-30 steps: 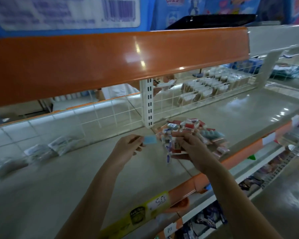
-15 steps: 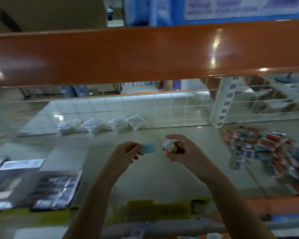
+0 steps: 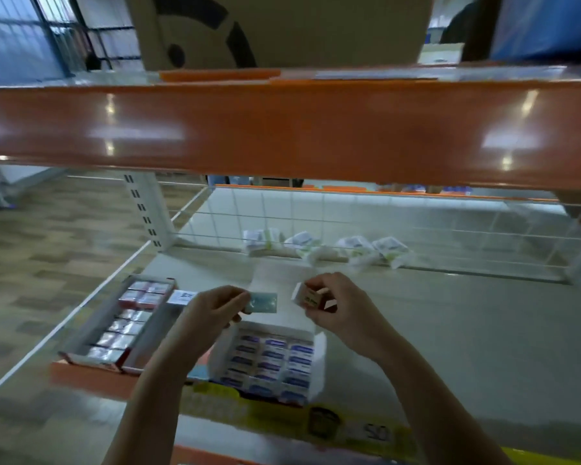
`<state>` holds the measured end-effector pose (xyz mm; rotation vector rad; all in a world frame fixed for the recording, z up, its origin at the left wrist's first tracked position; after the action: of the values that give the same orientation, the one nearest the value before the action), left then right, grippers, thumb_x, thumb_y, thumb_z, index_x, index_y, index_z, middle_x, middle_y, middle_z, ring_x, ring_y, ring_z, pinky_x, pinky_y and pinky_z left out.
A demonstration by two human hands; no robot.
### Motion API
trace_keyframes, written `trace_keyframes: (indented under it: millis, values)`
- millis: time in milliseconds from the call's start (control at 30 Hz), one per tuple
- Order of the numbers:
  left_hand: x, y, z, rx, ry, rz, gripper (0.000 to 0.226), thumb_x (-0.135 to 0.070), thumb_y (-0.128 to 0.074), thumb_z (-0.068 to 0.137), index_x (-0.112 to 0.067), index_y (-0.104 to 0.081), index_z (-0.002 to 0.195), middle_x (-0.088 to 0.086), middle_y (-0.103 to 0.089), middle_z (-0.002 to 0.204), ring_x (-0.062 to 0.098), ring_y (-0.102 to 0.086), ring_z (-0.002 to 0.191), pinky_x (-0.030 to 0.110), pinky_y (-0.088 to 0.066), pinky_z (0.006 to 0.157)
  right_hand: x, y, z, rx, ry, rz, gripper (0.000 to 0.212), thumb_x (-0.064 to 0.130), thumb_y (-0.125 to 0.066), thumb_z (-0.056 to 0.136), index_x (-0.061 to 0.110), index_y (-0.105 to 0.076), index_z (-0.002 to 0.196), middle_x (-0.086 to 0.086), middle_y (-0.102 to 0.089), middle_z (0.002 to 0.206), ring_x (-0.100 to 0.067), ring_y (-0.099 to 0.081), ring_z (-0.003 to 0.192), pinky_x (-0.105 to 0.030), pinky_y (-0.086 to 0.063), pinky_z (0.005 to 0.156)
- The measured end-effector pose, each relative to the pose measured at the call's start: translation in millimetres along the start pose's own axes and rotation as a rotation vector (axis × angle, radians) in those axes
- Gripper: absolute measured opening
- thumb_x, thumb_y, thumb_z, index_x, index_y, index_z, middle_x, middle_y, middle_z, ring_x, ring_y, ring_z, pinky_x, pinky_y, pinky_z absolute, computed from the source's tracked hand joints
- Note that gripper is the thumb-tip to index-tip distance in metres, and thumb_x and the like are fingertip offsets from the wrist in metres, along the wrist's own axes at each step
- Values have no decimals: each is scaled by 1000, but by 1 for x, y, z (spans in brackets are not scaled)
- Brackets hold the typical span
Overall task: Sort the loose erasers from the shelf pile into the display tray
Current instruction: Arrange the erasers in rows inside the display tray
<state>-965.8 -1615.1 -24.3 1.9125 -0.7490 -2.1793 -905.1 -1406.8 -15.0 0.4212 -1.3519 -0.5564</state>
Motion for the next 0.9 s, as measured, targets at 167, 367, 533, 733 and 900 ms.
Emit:
trace_keyframes:
  millis: [167, 367, 533, 733, 900]
  values:
    - [40, 70, 11, 5, -26, 53, 26, -24, -61, 89, -28, -64, 63, -14, -59, 52, -3, -51, 51, 15, -37, 51, 38, -61, 37, 31, 72, -81, 32, 13, -67, 83, 19, -59, 113, 5, -51, 103, -9, -54, 91, -7, -39, 73]
    - [77, 136, 12, -70, 22, -56, 26, -4, -55, 91, -21, -65, 73, -4, -58, 58, -1, -51, 51, 10, -37, 49, 74, -133, 74, 134, 94, -152, 36, 16, -64, 84, 22, -58, 118, 7, -49, 103, -7, -50, 94, -13, -41, 79]
    - [98, 170, 3, -139, 93, -131, 20, -5, -52, 92, -13, -66, 80, 3, -57, 63, 3, -51, 50, 8, -36, 45, 95, -184, 98, 231, 125, -232, 33, 15, -62, 85, 17, -57, 118, -2, -53, 112, -13, -48, 101, -18, -34, 80]
    - [128, 205, -8, -239, 145, -95, 20, -16, -56, 92, -30, -67, 82, -6, -66, 73, 13, -57, 69, 23, -43, 62, 111, -236, 123, 285, 158, -319, 33, 17, -66, 83, 14, -57, 115, -4, -56, 114, -17, -50, 105, -28, -44, 89]
    - [137, 218, -12, -260, 161, -114, 19, -16, -55, 92, -30, -65, 85, -2, -66, 78, 17, -57, 72, 29, -45, 66, 118, -265, 133, 283, 163, -381, 32, 20, -64, 86, 13, -58, 116, -3, -50, 115, -18, -49, 106, -30, -43, 90]
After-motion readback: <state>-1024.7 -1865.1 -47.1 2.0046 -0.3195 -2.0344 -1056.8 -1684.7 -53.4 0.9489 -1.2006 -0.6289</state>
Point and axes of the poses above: each hand's wrist, its own z-axis towards the middle knuckle, its own y-axis out of the back of the hand, x = y × z, the point moved 1 cm from there along z, towards the middle knuckle
